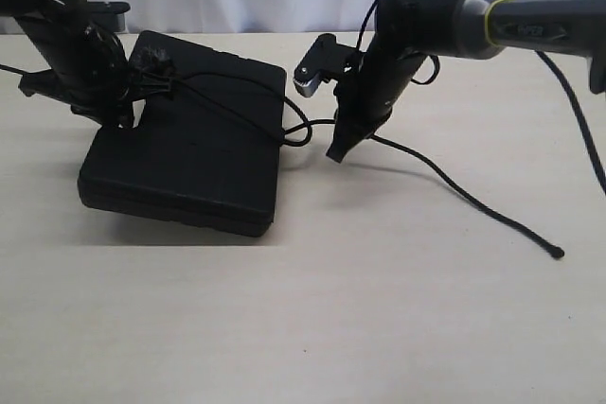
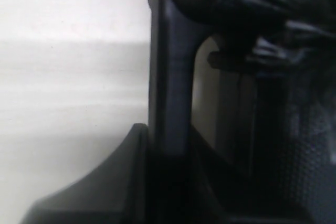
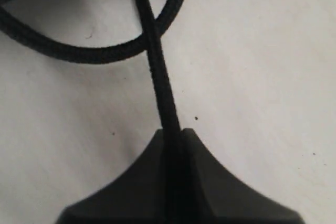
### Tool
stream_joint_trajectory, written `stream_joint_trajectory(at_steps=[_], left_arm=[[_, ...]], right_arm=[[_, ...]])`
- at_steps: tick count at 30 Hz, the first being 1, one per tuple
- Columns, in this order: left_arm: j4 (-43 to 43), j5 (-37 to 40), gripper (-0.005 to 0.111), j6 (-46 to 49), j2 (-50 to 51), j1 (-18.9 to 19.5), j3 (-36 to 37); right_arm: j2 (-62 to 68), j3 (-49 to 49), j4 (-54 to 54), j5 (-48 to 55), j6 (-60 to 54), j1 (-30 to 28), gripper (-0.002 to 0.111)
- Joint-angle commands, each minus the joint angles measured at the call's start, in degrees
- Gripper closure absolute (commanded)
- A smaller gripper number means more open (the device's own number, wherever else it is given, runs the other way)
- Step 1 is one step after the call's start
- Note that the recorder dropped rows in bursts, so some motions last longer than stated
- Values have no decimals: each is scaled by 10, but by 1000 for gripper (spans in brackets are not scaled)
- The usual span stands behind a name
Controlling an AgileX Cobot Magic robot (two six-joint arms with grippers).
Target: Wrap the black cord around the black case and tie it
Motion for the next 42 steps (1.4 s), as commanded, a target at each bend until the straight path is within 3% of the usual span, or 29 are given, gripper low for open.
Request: stream_joint_trajectory(at_steps=[1,9,22,42], left_arm=[[4,-29,107,0,-2,2,-5],[12,-29,107,-11,-1,2,-5],[11,-17,107,-19,-1,2,-5],[13,-69,107,-47,56,2,-5]], right_arm=[[-27,-4,-25,-10,51,-2,104],[-91,57,-4,-43,87,-42,104],[-103,171,5,-146,234,-151,104],[-103,262,43,-230,260,-240,104]])
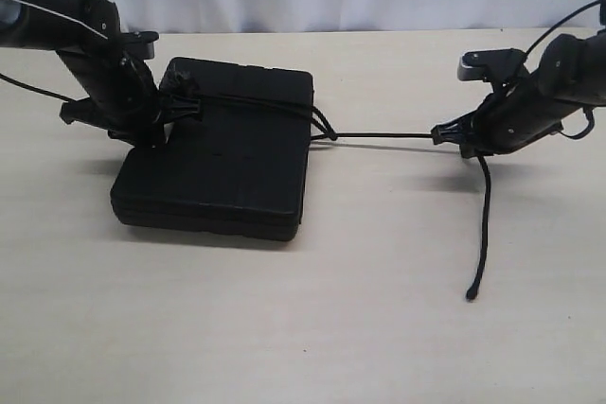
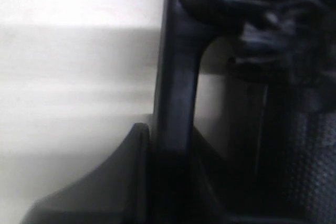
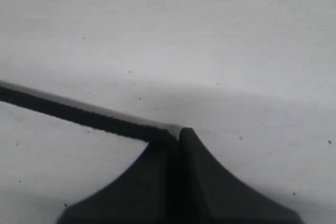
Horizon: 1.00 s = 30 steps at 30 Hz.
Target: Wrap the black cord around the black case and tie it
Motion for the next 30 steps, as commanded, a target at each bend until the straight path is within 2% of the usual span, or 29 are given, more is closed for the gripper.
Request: stream_joint_trajectory(at_steps=[1,9,12,16,19,23,30], left_arm=[[42,-13,107,-30,-2,16,-5],[68,-13,105,-30,34,16,-5],[72,-18,95,-29,49,16,-5],[81,-24,74,-29,56,14,-5],[83,-20,66,-29,54,14,-6],[83,-25,63,-29,38,14,-8],[83,24,63,-29,-12,14,-52]], right_arm=[[-9,5,-30,-18,11,-25,104],[-9,5,-28,-19,35,-26,104],[-9,5,-28,-19,35,-26,104],[-9,5,-28,-19,33,-26,104],[-9,5,-28,-19,33,-26,104],[-9,5,-28,-19,33,-26,104],[-13,-16,-28,9,36,-33,104]])
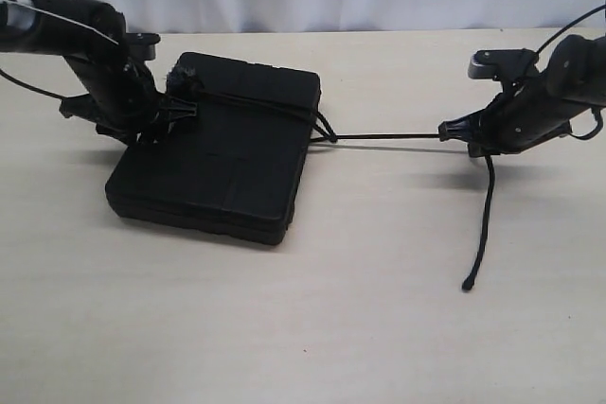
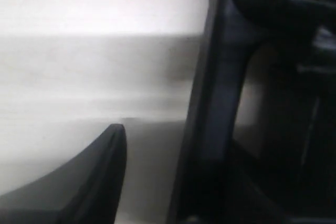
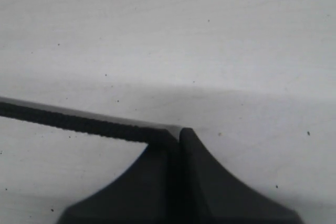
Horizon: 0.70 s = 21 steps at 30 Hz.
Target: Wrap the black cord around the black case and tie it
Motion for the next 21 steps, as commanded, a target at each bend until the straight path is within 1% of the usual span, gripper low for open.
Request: stream_joint_trajectory(at_steps=[1,4,8,21], left_arm=[[28,33,63,-13,-48,13,-28],[19,29,63,-13,-64,13,-28],[-18,27,64,-12,-66,13,-28],[-10,33,64,-12,-66,13,-28]], right_arm=[[-11,-28,-24,27,9,-27,104],[-11,-46,-24,48,11,-32,104],[-11,-52,-26,45,11,-32,104],[-11,-52,-28,50,11,-32,104]])
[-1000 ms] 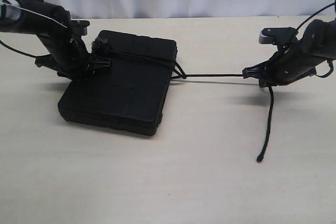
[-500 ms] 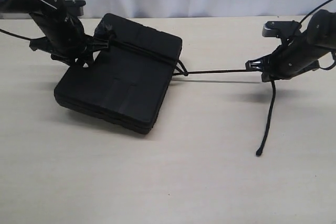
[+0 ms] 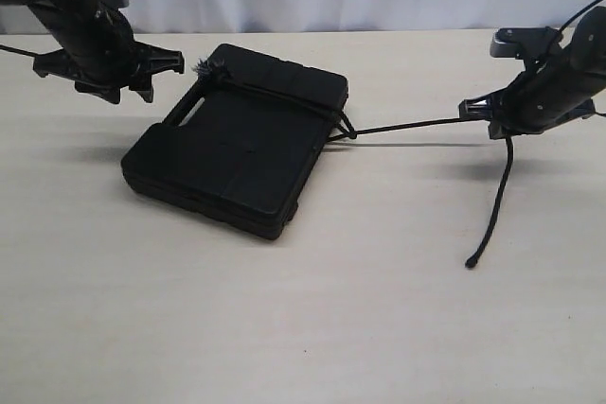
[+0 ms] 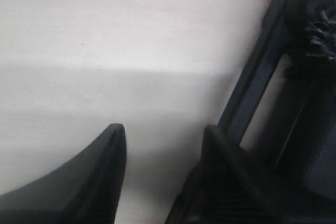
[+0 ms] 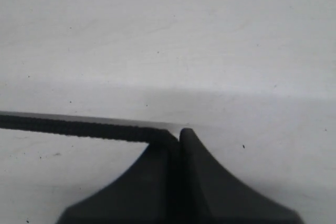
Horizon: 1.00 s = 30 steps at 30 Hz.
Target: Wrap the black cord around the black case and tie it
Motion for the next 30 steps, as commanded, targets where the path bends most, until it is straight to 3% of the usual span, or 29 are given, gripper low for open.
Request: stream_joint_trajectory(at_steps=[1,6,13,15,20,23,25,30], left_arm=[[11,4,64,-5,-5,-1,-3],[31,36,64,-5,-9,-1,-33],[30,137,64,17,-13,-1,-97],[29,167,71,28,-17,-2,-106],[30,218,106,61,-47,-17,-107],[31,250,107,85,-75,-47,-106],[36,264,107,97,-96,-72,-95],[79,290,107,101,-182,-139,-12]], right_arm=[[-5,-1,-10,-3,3,-5,104],[-5,-1,-10,-3,-18,-5,101],[-31,-32,19,65,-20,-2,59],[-43,-54,22,126,-20,-2,55],[-82,-119,27,286,-17,-2,56],[-115,-126,30,384,-21,-2,75],[-139,-113,17,434,-23,-2,104],[-225,-34,-5,435,-20,-2,103]])
